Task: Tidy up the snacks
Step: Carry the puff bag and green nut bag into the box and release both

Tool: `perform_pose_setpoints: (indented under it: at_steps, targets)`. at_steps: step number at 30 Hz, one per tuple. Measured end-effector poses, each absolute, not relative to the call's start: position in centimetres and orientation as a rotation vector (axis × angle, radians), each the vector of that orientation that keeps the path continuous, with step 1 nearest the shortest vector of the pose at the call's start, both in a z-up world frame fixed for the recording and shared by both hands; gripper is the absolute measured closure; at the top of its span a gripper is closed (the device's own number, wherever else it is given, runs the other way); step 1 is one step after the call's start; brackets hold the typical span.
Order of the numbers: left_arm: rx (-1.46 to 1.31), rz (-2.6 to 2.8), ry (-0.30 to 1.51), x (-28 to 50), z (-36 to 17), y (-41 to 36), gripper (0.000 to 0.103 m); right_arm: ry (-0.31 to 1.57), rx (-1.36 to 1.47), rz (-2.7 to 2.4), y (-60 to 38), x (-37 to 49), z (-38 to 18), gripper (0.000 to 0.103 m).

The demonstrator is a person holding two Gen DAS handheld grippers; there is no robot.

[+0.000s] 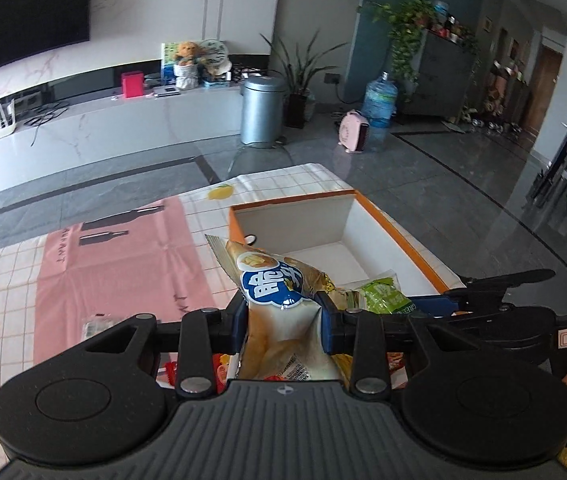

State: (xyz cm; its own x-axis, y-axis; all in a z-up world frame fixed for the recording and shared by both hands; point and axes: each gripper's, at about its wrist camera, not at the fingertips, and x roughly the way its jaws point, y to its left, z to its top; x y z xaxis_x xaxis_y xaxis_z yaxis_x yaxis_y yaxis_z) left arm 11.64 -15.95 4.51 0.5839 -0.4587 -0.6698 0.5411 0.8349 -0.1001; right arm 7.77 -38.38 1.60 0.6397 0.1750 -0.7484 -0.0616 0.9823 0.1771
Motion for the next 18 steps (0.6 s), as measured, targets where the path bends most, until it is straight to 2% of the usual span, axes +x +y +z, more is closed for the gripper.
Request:
perform_pose_setpoints:
  at_steps: [8, 18]
  targets:
    - [0.323, -0.686, 0.845, 13.8, 0.9, -22.6, 0.064, 1.000, 0.110, 0.159, -42.3, 9.6, -1.3, 0.070]
    - [0.621, -0.798, 0.997, 15.3, -3.6, -27.5, 0.064, 1.125, -0.077, 0.199, -44.0, 12.4, -3.9, 0.070]
